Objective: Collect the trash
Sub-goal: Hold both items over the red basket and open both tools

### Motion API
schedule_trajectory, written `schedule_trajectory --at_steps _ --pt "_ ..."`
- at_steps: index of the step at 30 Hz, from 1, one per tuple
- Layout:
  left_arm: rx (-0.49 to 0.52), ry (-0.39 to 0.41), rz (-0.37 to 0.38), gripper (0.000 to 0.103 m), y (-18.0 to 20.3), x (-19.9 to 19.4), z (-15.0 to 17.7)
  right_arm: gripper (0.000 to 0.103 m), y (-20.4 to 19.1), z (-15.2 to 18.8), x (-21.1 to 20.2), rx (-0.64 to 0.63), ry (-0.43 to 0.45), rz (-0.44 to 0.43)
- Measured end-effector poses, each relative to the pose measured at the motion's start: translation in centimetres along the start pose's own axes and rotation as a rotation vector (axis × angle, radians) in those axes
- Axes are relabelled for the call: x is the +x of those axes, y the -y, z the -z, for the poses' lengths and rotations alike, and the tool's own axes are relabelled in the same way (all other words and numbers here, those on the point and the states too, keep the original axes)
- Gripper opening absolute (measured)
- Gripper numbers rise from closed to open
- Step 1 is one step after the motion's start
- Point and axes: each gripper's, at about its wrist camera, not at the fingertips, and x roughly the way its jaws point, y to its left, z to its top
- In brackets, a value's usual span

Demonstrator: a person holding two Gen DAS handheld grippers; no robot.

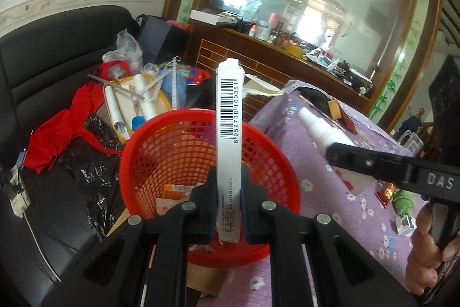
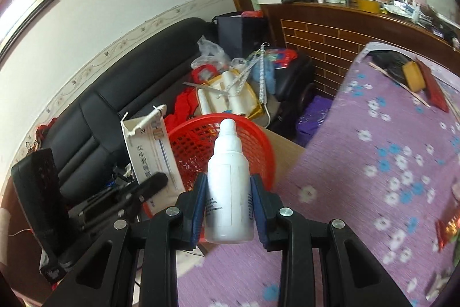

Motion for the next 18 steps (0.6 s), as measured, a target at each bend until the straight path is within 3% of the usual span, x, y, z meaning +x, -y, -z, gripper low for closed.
schedule_trajectory --at_steps 4,6,7,8,13,18 --pt "-0.02 -0.003 -0.004 0.013 -0.5 0.3 -0.1 0.034 -0.8 -1.0 2.4 0.0 -0.018 -0.001" --pt "-0.021 -0.005 -0.02 0.034 -0.4 0.4 -0.2 0.034 -1.1 -1.5 3.5 -0.007 -0.028 -0.004" --pt "-0.031 -0.002 -0.027 0.059 -0.5 0.3 -0.2 0.034 -1.2 -1.7 3.9 -0.01 -0.038 -0.003" --pt "-0.046 0.013 -0.028 0.064 -0.6 0.0 -0.2 0.034 -1.2 -1.9 4.2 -0.009 -0.039 0.003" --pt "-0.026 0.047 -0.005 0.064 0.2 -1.2 -0.4 0.034 0.0 -1.6 1.9 0.004 0.011 -0.003" --pt "0.044 0.046 0.042 0.064 3.5 -1.7 -0.2 0.034 2.7 0.1 -2.9 0.054 0.061 -0.008"
